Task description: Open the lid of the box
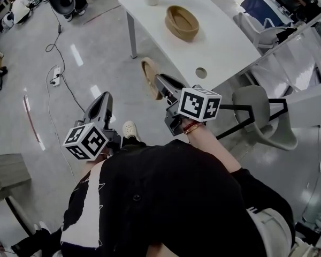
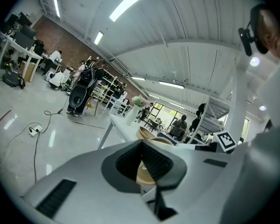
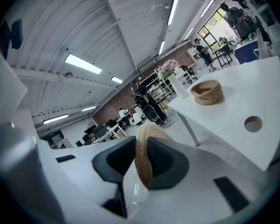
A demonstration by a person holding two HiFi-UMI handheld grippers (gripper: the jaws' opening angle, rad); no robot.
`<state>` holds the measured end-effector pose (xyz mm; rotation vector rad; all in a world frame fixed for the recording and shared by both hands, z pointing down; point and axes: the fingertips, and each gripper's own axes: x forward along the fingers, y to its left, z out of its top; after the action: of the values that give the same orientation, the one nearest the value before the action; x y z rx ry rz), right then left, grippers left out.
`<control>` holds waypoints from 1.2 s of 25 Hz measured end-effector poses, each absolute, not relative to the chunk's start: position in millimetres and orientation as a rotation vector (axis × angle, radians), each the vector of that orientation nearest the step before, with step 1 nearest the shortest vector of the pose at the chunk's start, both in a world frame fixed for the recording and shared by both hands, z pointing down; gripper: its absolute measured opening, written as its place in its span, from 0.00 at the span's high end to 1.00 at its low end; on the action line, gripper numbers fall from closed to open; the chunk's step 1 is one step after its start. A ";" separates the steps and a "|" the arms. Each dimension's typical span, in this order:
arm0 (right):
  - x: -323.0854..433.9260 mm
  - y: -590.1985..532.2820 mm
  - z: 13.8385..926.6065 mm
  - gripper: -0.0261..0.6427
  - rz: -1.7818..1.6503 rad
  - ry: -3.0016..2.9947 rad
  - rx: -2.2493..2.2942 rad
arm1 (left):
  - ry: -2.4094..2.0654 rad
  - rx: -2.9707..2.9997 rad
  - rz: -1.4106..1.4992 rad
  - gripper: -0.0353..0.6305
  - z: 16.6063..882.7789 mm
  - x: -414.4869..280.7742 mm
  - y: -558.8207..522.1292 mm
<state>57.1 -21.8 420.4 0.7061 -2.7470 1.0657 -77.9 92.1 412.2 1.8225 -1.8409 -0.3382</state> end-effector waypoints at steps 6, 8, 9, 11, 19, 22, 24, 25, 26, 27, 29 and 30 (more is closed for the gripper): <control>72.8 -7.7 423.5 0.83 1.029 -2.740 0.691 | -1.851 1.817 -0.334 0.93 412.1 -61.7 105.7; 77.5 -5.4 424.7 0.83 1.020 -2.740 0.690 | -1.851 1.816 -0.332 0.93 413.3 -57.0 108.4; 79.4 -4.3 424.7 0.83 1.018 -2.741 0.688 | -1.851 1.815 -0.331 0.93 413.7 -54.8 109.5; 82.6 -1.0 424.1 0.83 1.013 -2.743 0.681 | -1.852 1.815 -0.332 0.93 413.5 -50.7 112.0; 93.2 6.8 429.9 0.83 0.981 -2.739 0.665 | -1.849 1.814 -0.326 0.93 417.9 -37.1 115.8; 96.1 8.1 433.8 0.83 0.973 -2.734 0.663 | -1.846 1.808 -0.328 0.93 421.8 -34.2 116.5; 97.1 8.7 434.9 0.83 0.965 -2.731 0.663 | -1.844 1.807 -0.331 0.93 422.7 -33.7 116.1; 97.2 8.4 435.1 0.83 0.963 -2.731 0.663 | -1.843 1.808 -0.333 0.93 422.8 -33.6 115.1; 97.2 7.8 435.3 0.83 0.962 -2.732 0.663 | -1.842 1.809 -0.334 0.93 422.9 -33.4 113.7; 97.1 7.1 435.6 0.83 0.961 -2.732 0.662 | -1.840 1.811 -0.335 0.93 423.1 -33.0 112.2; 97.3 5.3 436.6 0.83 0.961 -2.730 0.663 | -1.835 1.814 -0.335 0.93 423.7 -32.4 109.3; 97.4 3.8 437.0 0.83 0.962 -2.728 0.666 | -1.834 1.815 -0.333 0.93 423.8 -32.6 107.8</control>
<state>97.4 3.8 437.0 0.6655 -2.7284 0.9617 -32.6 107.8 423.8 1.8145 -1.8336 -0.3330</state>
